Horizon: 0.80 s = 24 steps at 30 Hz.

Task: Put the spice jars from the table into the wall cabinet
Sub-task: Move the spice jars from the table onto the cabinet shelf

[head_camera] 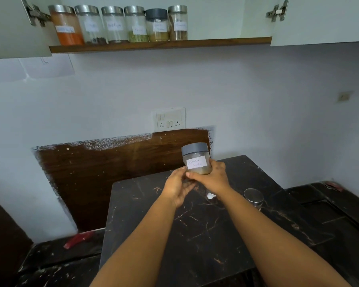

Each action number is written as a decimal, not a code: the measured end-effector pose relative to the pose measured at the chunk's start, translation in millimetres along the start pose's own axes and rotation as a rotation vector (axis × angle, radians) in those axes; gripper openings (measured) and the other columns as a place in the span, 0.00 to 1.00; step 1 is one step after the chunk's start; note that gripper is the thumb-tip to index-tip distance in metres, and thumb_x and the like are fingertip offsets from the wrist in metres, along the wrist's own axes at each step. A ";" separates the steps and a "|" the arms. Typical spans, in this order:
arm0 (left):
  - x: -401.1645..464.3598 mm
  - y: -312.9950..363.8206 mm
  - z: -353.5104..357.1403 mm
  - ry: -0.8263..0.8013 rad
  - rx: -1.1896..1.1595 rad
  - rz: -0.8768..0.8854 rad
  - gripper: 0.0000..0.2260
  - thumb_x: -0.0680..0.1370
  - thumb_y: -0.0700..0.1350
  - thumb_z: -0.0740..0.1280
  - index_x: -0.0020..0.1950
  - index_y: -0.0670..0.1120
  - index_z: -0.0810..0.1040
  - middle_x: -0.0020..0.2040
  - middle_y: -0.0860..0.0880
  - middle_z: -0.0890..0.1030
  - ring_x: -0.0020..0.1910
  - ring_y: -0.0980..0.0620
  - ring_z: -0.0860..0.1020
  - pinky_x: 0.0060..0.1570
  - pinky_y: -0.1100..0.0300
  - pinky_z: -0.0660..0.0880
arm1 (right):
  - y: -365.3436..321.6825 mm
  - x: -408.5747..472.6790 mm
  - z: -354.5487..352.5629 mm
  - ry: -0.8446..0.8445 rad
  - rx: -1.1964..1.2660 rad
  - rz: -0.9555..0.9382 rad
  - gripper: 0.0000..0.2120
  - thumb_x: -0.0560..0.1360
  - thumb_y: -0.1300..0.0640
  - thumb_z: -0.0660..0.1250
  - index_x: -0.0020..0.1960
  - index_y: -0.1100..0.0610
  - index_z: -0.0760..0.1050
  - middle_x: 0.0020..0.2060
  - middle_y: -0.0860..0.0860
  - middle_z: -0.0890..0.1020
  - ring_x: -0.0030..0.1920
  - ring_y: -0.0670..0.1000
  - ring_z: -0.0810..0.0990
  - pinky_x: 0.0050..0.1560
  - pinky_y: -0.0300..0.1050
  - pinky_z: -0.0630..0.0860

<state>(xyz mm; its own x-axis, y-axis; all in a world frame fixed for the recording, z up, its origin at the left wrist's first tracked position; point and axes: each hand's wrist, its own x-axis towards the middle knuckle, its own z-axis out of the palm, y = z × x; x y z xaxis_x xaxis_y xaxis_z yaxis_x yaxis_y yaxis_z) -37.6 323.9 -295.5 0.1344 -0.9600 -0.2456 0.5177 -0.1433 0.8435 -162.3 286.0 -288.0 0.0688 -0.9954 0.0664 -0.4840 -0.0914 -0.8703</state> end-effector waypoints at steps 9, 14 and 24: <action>39.1 58.4 31.7 -0.036 0.301 0.208 0.15 0.83 0.43 0.59 0.69 0.49 0.72 0.60 0.49 0.80 0.61 0.51 0.76 0.66 0.51 0.70 | -41.2 54.0 -18.4 0.132 0.103 -0.141 0.43 0.66 0.40 0.75 0.74 0.50 0.58 0.68 0.52 0.67 0.67 0.54 0.69 0.65 0.52 0.73; 72.4 89.9 68.4 -0.037 0.344 0.332 0.16 0.82 0.42 0.61 0.70 0.47 0.72 0.63 0.48 0.78 0.62 0.51 0.76 0.68 0.51 0.70 | -69.1 97.2 -47.1 0.220 0.096 -0.256 0.42 0.66 0.42 0.76 0.73 0.50 0.60 0.65 0.52 0.69 0.65 0.53 0.70 0.63 0.49 0.74; 121.1 216.5 179.0 0.120 0.541 0.811 0.07 0.80 0.41 0.63 0.56 0.46 0.78 0.54 0.50 0.80 0.54 0.52 0.78 0.55 0.60 0.74 | -171.9 214.3 -130.4 0.280 0.229 -0.505 0.40 0.65 0.45 0.78 0.71 0.51 0.63 0.61 0.52 0.76 0.61 0.53 0.76 0.54 0.41 0.75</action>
<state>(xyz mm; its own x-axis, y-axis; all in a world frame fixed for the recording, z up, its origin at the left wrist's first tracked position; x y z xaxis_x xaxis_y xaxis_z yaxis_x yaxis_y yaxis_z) -60.5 133.6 -57.2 0.3783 -0.7897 0.4829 -0.2224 0.4289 0.8756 -178.1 84.7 -60.6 -0.0056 -0.8030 0.5960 -0.2497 -0.5760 -0.7784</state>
